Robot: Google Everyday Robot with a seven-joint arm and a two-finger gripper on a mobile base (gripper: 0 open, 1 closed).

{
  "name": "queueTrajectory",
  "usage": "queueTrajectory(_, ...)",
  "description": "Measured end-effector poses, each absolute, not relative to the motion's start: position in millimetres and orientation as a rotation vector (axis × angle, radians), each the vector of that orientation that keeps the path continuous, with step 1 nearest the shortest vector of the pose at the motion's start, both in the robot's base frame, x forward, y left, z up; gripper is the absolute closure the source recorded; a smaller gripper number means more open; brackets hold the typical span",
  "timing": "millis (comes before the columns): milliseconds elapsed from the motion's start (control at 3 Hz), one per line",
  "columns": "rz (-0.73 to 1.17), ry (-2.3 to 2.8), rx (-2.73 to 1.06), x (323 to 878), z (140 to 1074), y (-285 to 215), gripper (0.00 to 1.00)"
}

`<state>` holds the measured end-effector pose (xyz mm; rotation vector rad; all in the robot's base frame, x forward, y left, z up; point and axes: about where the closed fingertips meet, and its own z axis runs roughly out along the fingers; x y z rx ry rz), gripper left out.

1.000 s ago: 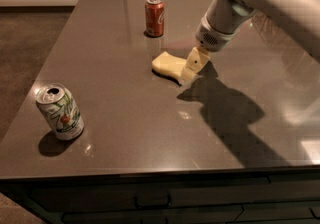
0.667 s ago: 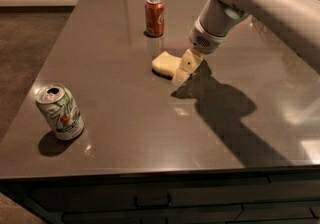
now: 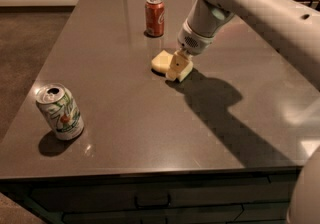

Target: Move sponge near 7up can

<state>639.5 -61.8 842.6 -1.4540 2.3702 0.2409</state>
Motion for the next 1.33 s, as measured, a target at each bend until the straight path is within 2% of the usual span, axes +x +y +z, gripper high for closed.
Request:
queueTrajectory(667,0.279,2.324,-1.540,629,856,-37,0.88)
queueTrajectory(1000,0.314,2.266,-1.598,610,870,-18,1.00)
queueTrajectory(1333,0.360,2.206,-1.664,585,879,6,1.00)
